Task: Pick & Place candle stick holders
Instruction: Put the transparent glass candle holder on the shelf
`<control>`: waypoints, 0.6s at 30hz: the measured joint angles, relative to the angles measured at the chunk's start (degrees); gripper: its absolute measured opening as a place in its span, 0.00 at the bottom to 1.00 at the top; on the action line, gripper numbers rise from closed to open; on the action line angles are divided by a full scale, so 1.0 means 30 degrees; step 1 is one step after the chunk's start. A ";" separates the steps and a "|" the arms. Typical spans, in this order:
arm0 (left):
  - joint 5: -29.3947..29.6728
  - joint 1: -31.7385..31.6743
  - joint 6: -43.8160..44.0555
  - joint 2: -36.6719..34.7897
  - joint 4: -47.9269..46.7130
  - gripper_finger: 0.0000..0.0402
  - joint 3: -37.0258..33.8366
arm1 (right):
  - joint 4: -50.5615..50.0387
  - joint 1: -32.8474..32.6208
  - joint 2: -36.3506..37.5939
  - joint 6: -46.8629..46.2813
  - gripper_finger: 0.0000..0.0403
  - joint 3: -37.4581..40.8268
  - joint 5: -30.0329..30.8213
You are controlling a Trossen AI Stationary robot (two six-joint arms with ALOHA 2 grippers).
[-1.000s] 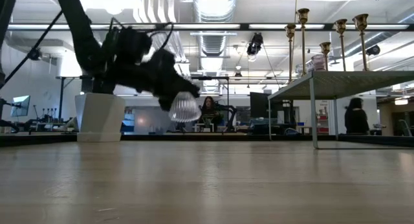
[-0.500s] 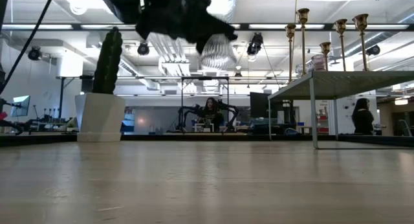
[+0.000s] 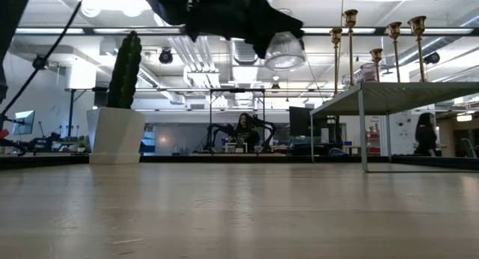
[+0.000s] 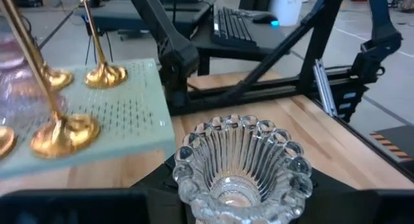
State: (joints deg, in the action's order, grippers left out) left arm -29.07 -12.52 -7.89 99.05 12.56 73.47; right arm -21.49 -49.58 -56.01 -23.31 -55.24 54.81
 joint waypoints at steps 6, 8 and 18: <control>-0.0697 0.0184 0.0009 0.1996 -0.0210 0.32 0.2379 | -0.4459 0.0002 -0.0538 -0.2806 0.26 -0.1533 -0.0001; -0.1221 0.0243 -0.0085 0.2352 -0.0622 0.32 0.2886 | -0.5743 0.0103 -0.0811 -0.3244 0.26 -0.2036 -0.0388; -0.5622 0.0741 -0.0863 0.2577 -0.3703 0.32 0.3533 | -0.7481 0.3389 -0.2842 -0.0808 0.27 -0.4146 -0.4481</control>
State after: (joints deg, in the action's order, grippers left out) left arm -45.94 -10.30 -10.48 106.78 1.45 84.07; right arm -43.93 -39.42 -64.54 -25.73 -67.67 41.36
